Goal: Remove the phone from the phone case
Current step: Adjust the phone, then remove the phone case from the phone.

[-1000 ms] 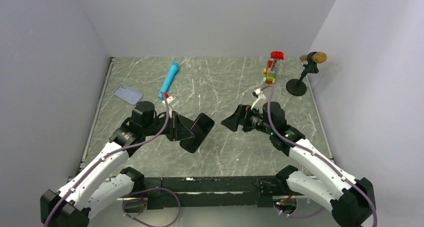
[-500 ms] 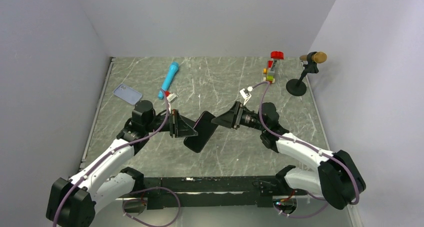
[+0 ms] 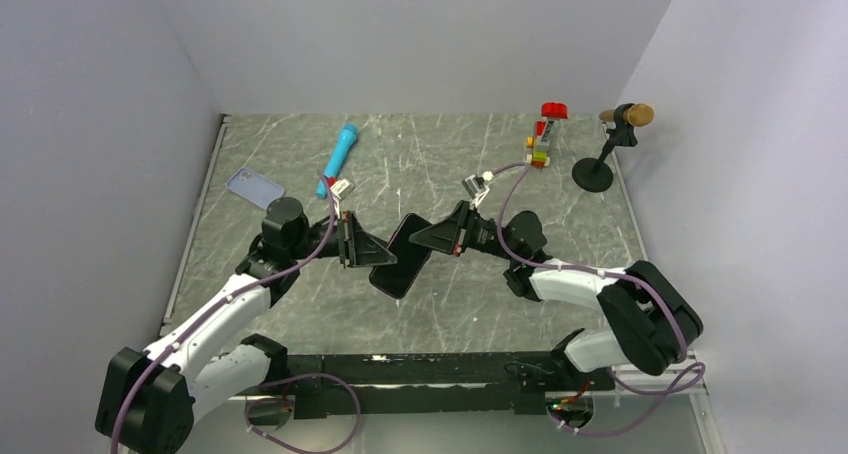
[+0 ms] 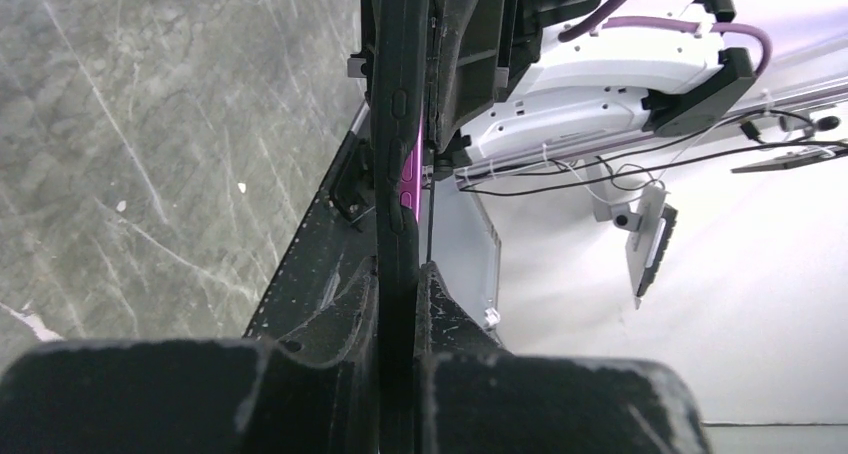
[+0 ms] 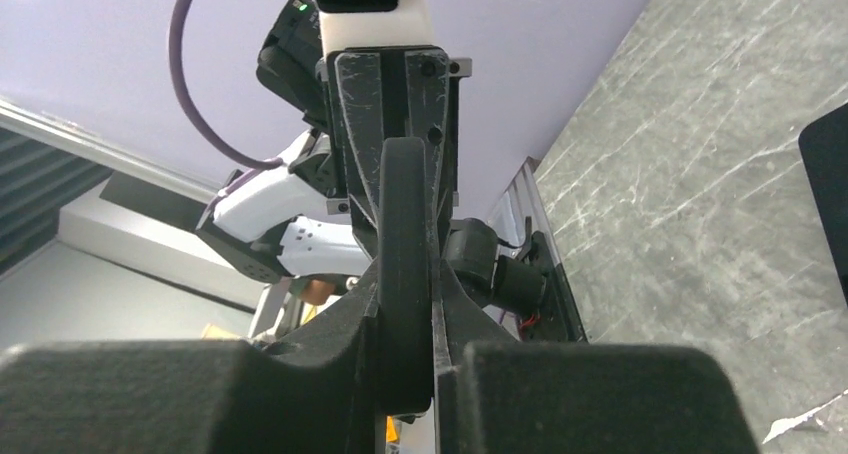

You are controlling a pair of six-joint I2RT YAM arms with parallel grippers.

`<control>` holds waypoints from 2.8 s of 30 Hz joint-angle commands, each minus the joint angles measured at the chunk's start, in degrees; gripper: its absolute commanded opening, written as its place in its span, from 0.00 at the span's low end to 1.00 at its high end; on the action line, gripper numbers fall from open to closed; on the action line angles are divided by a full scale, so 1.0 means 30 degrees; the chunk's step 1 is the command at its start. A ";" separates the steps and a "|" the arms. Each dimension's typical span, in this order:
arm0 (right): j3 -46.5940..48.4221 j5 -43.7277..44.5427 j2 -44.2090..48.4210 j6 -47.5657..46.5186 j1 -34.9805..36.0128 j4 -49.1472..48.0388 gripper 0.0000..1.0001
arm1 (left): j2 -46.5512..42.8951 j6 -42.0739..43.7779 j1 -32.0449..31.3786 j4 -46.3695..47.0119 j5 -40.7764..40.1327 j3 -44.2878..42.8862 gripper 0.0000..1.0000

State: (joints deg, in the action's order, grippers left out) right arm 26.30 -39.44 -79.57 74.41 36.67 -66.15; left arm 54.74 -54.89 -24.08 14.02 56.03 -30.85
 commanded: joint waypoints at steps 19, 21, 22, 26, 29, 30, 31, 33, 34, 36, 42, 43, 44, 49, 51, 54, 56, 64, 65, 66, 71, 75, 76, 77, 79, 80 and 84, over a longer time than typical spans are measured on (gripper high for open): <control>-0.0418 0.2647 0.9350 -0.2649 -0.1659 0.9233 0.00 | -0.2161 0.0050 -0.0149 0.0301 -0.0951 0.0911 0.80; -0.0384 0.2615 0.9773 -0.2632 -0.1760 0.9511 0.00 | -0.2244 0.0431 -0.0149 -0.0117 -0.0974 0.0848 0.77; -0.0279 0.2598 0.9906 -0.2689 -0.1788 0.9771 0.00 | -0.2213 0.0698 -0.0149 -0.0435 -0.0981 0.0722 0.75; 0.0059 0.2395 0.9936 -0.2567 -0.1803 0.9995 0.00 | -0.1952 0.0920 -0.0149 -0.0327 -0.0620 0.0373 0.65; 0.0084 0.1999 0.9526 -0.2027 -0.1839 0.9286 0.00 | -0.1744 0.0981 -0.0149 -0.0063 -0.0201 0.0054 0.57; 0.0043 0.1921 0.9443 -0.1830 -0.1831 0.8963 0.00 | -0.1700 0.1108 -0.0171 -0.0175 -0.0100 -0.0055 0.55; -0.0020 0.1867 0.9330 -0.1673 -0.1815 0.8684 0.00 | -0.1695 0.1167 -0.0177 -0.0263 -0.0003 -0.0109 0.53; -0.0082 0.1968 0.9325 -0.1544 -0.1821 0.8596 0.00 | -0.1745 0.1123 -0.0271 -0.0138 0.0038 0.0026 0.51; -0.0028 0.2161 0.9337 -0.1682 -0.1821 0.8792 0.00 | -0.1744 0.1041 -0.0369 0.0013 0.0043 0.0143 0.49; 0.0081 0.2357 0.9307 -0.1846 -0.1826 0.9064 0.00 | -0.1656 0.0802 -0.0680 0.0479 0.0075 0.0373 0.48; 0.0065 0.2346 0.8802 -0.1569 -0.1836 0.8483 0.00 | -0.1283 0.0427 -0.1110 0.1280 0.0177 0.0634 0.36; 0.0063 0.2363 0.8799 -0.1571 -0.1822 0.8361 0.00 | -0.1233 0.0513 -0.1115 0.1227 0.0225 0.0585 0.34; 0.0085 0.2453 0.8773 -0.1572 -0.1825 0.8356 0.00 | -0.1190 0.0577 -0.1115 0.1154 0.0330 0.0495 0.33; 0.0845 0.2697 0.8671 -0.2045 -0.1821 0.9131 0.00 | -0.0964 0.1005 -0.1141 0.0746 0.0834 0.0151 0.36; 0.0955 0.2871 0.8653 -0.2127 -0.1831 0.9253 0.00 | -0.0982 0.1001 -0.1141 0.0983 0.1007 0.0176 0.36; 0.0843 0.2685 0.8376 -0.1752 -0.1891 0.8654 0.00 | -0.1067 0.0535 -0.1141 0.1932 0.1214 0.0500 0.36; 0.0869 0.2281 0.8096 -0.1486 -0.1927 0.8179 0.00 | -0.1073 -0.0233 -0.1136 0.3177 0.1506 0.0788 0.36; 0.1060 0.0805 0.7601 -0.0671 -0.1939 0.7409 0.00 | -0.1449 0.0087 -0.1093 0.3302 0.1491 0.0481 0.26; 0.1323 0.0479 0.7463 -0.0664 -0.1924 0.7721 0.00 | -0.1484 0.0124 -0.1080 0.3380 0.1529 0.0408 0.15; 0.1615 0.0226 0.7339 -0.0722 -0.1918 0.8071 0.00 | -0.1488 0.0246 -0.1078 0.3372 0.1552 0.0322 0.02; 0.3318 -0.1314 0.6579 -0.1548 -0.1908 1.1606 0.00 | -0.1581 0.2297 -0.1020 0.2208 0.1650 -0.0360 0.00; 0.2489 -0.2918 0.4512 0.2721 -0.1876 0.5062 0.00 | -0.1794 0.1577 -0.1028 0.5104 0.2375 -0.0087 0.00; 0.2409 -0.3110 0.3868 0.3711 -0.1865 0.3502 0.00 | -0.1809 0.1076 -0.1006 0.6070 0.2459 0.0015 0.00; 0.2399 -0.3252 0.3294 0.4564 -0.1779 0.1959 0.00 | -0.1785 0.0559 -0.1026 0.7143 0.2532 0.0076 0.00; 0.2480 -0.3281 0.2328 0.5879 -0.1514 -0.0381 0.00 | -0.1593 -0.0189 -0.1006 0.8597 0.2581 0.0024 0.00; 0.2584 -0.3225 0.1977 0.6219 -0.1314 -0.1137 0.00 | -0.1429 -0.0375 -0.0992 0.8843 0.2555 -0.0084 0.00; 0.3402 -0.2977 0.1931 0.5615 -0.0402 -0.0926 0.00 | -0.0424 -0.0635 -0.0688 0.8557 0.2410 -0.0451 0.00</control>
State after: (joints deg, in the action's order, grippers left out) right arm 32.99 -46.00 -74.06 84.95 30.24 -61.34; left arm 51.03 -58.08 -26.30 28.27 65.12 -28.95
